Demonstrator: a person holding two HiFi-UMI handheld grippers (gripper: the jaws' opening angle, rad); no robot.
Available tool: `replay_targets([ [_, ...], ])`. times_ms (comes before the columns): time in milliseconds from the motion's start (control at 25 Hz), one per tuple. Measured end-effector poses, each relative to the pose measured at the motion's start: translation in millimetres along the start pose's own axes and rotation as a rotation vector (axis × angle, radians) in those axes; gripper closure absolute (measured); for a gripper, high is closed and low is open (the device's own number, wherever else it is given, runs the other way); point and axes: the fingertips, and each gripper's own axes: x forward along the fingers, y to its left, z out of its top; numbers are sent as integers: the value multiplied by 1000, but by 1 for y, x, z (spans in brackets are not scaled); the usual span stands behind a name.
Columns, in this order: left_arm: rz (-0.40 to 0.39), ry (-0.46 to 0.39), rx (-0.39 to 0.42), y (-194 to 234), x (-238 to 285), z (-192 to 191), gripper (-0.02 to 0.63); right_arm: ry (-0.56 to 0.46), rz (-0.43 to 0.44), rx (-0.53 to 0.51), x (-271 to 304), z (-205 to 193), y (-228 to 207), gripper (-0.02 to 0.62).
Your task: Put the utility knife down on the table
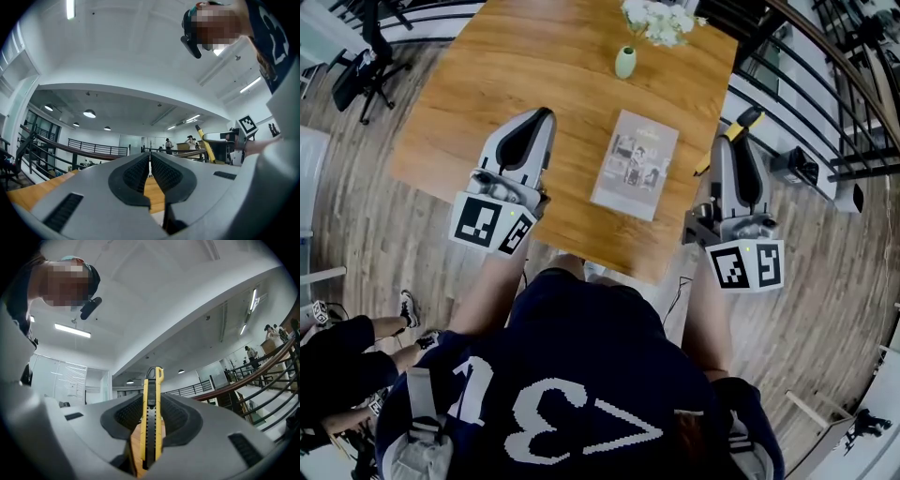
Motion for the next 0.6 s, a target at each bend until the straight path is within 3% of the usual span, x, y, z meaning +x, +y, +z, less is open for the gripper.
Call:
replay_targets([
  [280,-43,61,-10,5,23,-25,581,115,-39,12,15,-40,-10,466],
  [600,-65,124,-59,18,25,-71,581,465,-132,62,12,-180,-32,466],
])
